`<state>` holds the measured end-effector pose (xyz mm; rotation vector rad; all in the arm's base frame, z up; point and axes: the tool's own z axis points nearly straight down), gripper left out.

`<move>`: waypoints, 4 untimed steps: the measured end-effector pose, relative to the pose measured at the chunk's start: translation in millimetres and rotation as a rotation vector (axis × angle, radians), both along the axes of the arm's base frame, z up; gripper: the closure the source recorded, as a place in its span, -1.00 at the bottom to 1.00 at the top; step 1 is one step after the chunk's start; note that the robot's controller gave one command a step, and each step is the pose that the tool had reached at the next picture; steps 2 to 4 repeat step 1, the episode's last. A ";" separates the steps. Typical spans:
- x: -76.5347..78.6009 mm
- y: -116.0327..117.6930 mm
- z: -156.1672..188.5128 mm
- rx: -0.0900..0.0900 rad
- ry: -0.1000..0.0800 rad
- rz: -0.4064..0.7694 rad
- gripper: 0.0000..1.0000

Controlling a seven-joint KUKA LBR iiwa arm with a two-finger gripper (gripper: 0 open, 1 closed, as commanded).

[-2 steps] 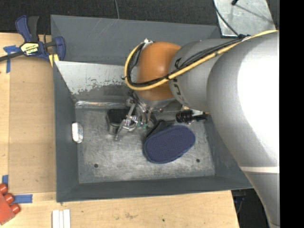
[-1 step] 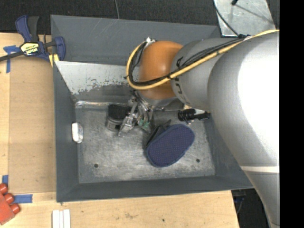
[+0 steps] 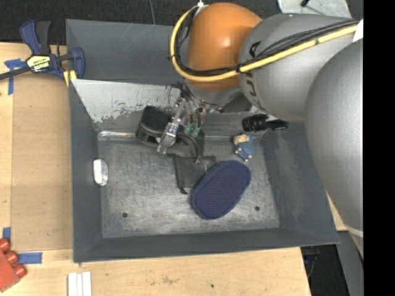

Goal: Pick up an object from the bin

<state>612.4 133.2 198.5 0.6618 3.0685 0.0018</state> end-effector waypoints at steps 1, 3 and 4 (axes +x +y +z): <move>6.3 -3.1 106.2 -0.001 0.000 -0.001 1.00; 6.3 -3.1 106.2 -0.001 0.000 -0.001 1.00; 6.3 -3.1 106.2 -0.001 0.000 -0.001 1.00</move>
Offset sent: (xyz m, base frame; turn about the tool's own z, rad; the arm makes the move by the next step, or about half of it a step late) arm 0.0057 -0.0022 0.1043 0.0031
